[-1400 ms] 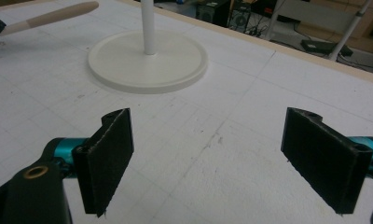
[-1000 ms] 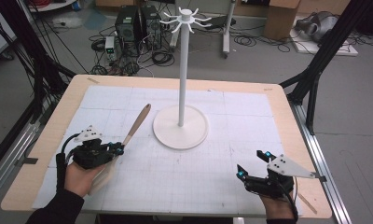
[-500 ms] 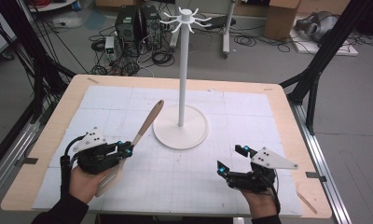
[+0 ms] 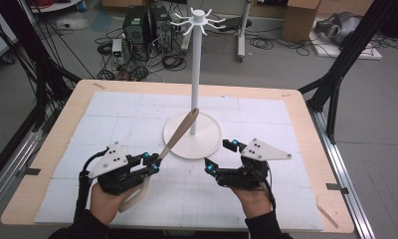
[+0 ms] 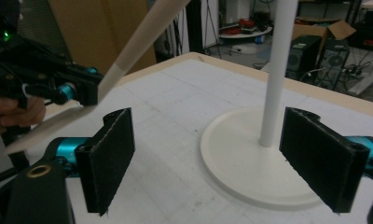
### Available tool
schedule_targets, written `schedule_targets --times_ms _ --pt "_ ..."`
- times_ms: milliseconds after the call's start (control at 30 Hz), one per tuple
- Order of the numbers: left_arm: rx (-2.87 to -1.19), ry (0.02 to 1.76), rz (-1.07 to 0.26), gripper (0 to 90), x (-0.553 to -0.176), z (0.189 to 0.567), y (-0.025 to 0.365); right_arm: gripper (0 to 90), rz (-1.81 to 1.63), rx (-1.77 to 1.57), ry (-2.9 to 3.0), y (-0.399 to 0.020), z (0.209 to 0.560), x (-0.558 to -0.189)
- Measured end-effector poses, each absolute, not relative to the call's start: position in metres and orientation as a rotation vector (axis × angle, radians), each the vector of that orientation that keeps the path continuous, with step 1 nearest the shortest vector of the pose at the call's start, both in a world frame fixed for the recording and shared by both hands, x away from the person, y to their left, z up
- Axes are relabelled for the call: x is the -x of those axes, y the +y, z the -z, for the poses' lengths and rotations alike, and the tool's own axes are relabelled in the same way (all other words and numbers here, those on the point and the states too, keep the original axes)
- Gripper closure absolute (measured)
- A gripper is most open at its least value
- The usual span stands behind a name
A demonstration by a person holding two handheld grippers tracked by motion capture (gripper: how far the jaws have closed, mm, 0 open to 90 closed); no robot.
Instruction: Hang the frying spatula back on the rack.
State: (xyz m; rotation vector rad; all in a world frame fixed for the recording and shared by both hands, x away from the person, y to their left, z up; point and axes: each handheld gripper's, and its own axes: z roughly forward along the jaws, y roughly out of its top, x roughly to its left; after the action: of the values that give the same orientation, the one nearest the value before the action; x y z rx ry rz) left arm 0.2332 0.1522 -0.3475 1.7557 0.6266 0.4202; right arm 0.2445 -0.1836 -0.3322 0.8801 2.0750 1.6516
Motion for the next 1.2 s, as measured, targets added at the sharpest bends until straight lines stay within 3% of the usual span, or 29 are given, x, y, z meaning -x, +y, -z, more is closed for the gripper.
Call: schedule_targets --times_ms 367,667,967,1200 --pt "-1.768 0.581 -0.421 77.6 -0.228 0.348 0.141 19.7 -1.736 -0.844 2.096 -0.151 0.316 -0.259" --pt "-1.786 0.560 -0.429 77.6 -0.226 0.349 0.137 29.4 -1.805 -0.806 2.077 -0.129 0.297 -0.268" --pt "-1.799 0.535 -0.454 77.6 -0.222 0.348 0.133 60.3 -1.823 -0.805 2.120 -0.123 0.285 -0.269" --pt "-1.785 0.521 -0.437 77.5 -0.222 0.347 0.135 65.3 -1.872 -0.793 2.145 -0.123 0.280 -0.268"
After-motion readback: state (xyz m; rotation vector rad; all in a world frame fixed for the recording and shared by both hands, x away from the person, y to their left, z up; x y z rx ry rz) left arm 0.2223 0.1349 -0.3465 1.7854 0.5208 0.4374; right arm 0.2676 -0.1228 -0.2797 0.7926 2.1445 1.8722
